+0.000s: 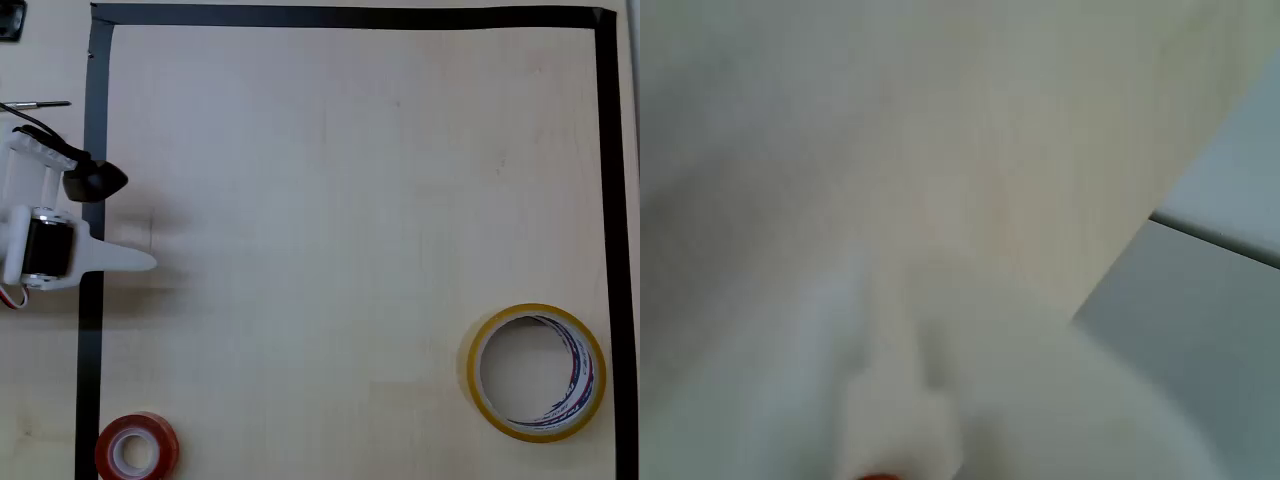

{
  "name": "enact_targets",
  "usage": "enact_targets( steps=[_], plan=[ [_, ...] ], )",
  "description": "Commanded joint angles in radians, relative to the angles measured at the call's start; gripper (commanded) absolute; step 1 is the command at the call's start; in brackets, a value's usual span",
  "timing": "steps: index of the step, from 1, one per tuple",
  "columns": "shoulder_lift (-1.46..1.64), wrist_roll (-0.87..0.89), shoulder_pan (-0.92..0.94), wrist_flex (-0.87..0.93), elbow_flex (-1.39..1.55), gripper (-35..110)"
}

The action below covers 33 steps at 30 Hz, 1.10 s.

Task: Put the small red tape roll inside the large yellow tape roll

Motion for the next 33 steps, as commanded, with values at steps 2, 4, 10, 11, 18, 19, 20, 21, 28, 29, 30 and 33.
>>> enact_targets(
  steps=[2,4,10,11,18,19,20,21,28,29,30,33],
  plan=[
    [0.037,0.0,-0.005,0.008,-0.006,0],
    [0.037,0.0,-0.005,0.008,-0.006,0],
    [0.037,0.0,-0.008,0.008,-0.006,0],
    [0.037,0.0,-0.009,0.009,-0.006,0],
    [0.037,-0.002,0.051,0.109,-0.147,0],
    [0.037,-0.018,0.077,0.135,-0.184,0],
    [0.037,-0.029,0.106,0.156,-0.218,0],
    [0.037,-0.034,0.144,0.176,-0.249,0],
    [0.037,-0.183,0.293,0.268,-0.38,0],
    [0.029,-0.193,0.293,0.262,-0.382,0],
    [0.002,-0.212,0.288,0.259,-0.39,0],
    [-0.176,-0.245,0.314,0.236,-0.463,0]
  ],
)
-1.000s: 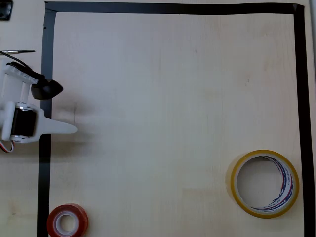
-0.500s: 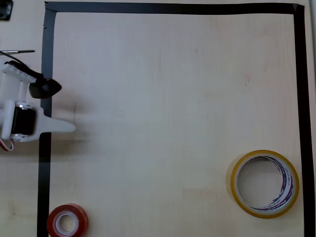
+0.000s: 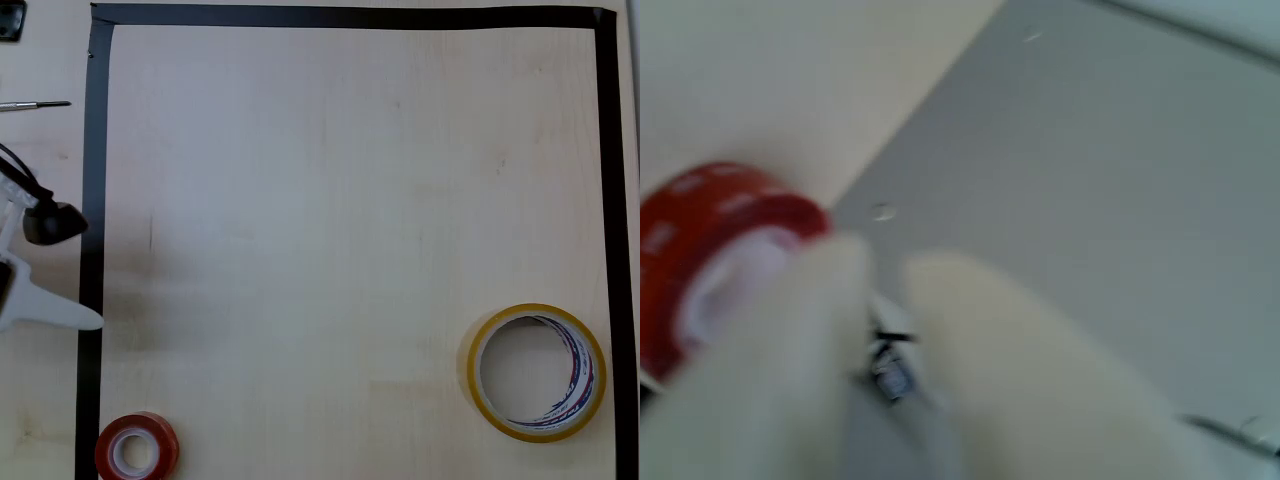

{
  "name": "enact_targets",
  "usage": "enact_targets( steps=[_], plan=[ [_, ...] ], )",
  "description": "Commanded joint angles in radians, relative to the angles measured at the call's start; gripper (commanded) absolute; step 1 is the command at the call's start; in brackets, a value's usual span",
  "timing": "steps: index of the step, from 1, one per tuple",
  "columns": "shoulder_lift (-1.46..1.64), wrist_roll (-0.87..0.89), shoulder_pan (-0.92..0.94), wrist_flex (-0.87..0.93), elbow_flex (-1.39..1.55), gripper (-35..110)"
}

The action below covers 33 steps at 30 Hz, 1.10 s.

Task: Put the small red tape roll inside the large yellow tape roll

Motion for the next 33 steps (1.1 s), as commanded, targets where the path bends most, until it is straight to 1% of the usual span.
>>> enact_targets(
  steps=[1,5,9,13,18,22,27,33],
  plan=[
    [-0.216,-0.074,0.052,-0.028,-0.181,0],
    [-0.469,-0.152,0.029,0.006,-0.351,0],
    [-0.611,-0.264,0.018,0.048,-0.469,0],
    [-0.689,-0.417,0.006,0.091,-0.505,0],
    [-0.696,-0.568,0.086,0.103,-0.492,0],
    [-0.782,-0.67,0.175,0.095,-0.486,0],
    [-0.91,-0.732,0.252,0.069,-0.497,0],
    [-1.068,-0.739,0.319,0.048,-0.551,0]
  ],
)
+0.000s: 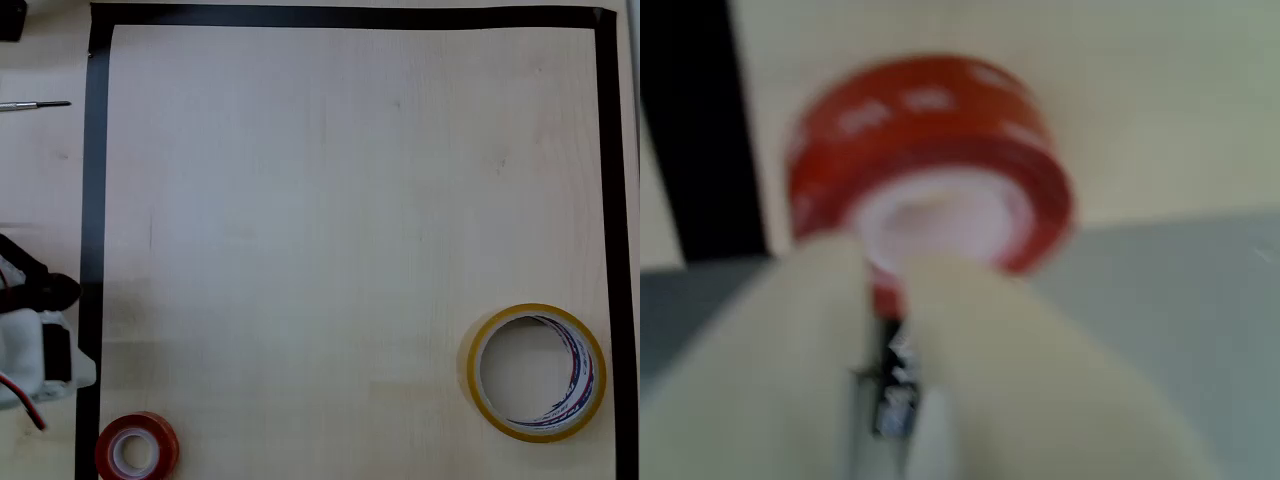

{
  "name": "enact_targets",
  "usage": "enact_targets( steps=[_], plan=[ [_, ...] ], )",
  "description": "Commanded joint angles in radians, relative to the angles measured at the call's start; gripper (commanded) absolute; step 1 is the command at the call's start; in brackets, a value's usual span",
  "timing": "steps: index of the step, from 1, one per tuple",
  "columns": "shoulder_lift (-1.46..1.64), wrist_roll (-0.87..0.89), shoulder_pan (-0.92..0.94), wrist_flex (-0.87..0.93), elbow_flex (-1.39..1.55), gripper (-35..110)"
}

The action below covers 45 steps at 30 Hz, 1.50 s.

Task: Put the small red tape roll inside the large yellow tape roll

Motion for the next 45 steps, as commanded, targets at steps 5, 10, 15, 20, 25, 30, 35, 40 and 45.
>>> enact_targets(
  steps=[5,10,15,20,25,30,35,40,45],
  plan=[
    [-0.106,-0.044,0.098,-0.052,-0.13,0],
    [-0.132,-0.032,0.13,-0.084,-0.144,0],
    [-0.146,0.037,0.141,-0.141,-0.138,1],
    [-0.147,0.112,0.12,-0.179,-0.124,10],
    [-0.192,0.175,0.098,-0.225,-0.117,11],
    [-0.23,0.206,0.103,-0.258,-0.089,11],
    [-0.224,0.21,0.14,-0.276,-0.048,12],
    [-0.207,0.209,0.19,-0.27,-0.025,13],
    [-0.192,0.209,0.206,-0.281,0.017,13]
  ],
)
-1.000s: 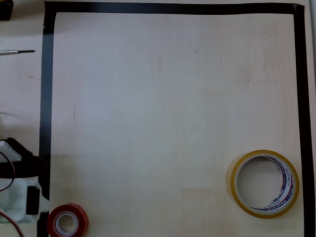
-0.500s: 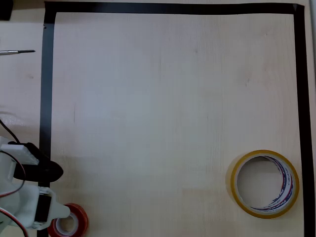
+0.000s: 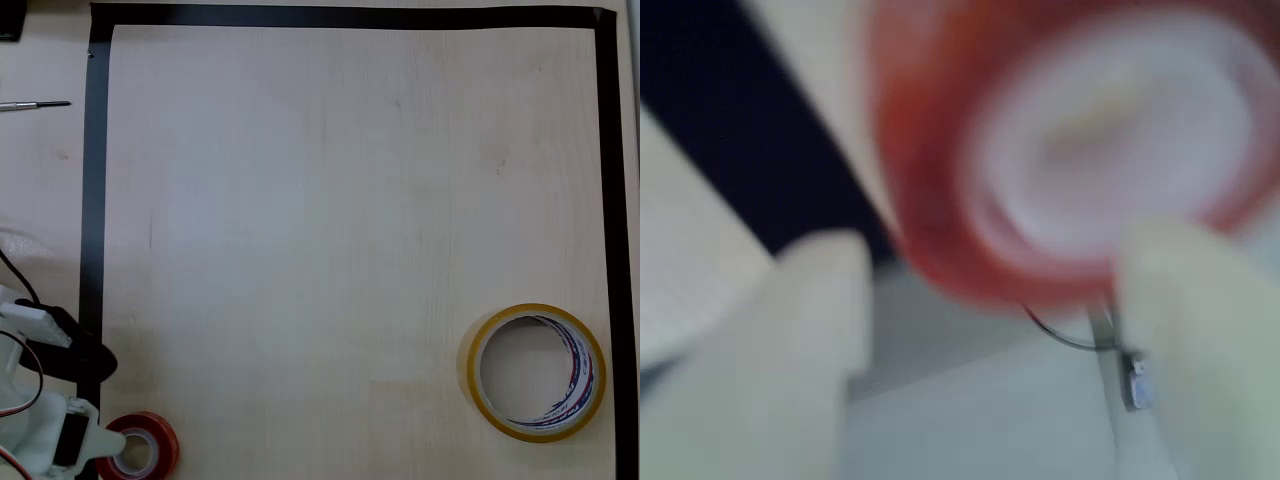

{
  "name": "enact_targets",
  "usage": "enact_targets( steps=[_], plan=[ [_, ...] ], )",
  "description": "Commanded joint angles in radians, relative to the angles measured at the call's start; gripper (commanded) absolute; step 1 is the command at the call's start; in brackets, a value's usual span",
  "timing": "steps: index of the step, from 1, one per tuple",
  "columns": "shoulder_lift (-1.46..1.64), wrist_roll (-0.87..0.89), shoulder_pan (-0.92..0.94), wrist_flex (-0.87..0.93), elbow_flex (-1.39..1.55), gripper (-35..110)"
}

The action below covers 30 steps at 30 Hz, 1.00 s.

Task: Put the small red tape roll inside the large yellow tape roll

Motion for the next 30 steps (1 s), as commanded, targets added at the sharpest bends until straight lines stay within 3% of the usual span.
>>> enact_targets(
  steps=[1,24,30],
  plan=[
    [0.069,0.009,0.026,-0.009,0.017,13],
    [-0.092,0.003,0.026,-0.08,-0.04,15],
    [-0.104,0.005,0.021,-0.08,-0.044,8]
  ],
)
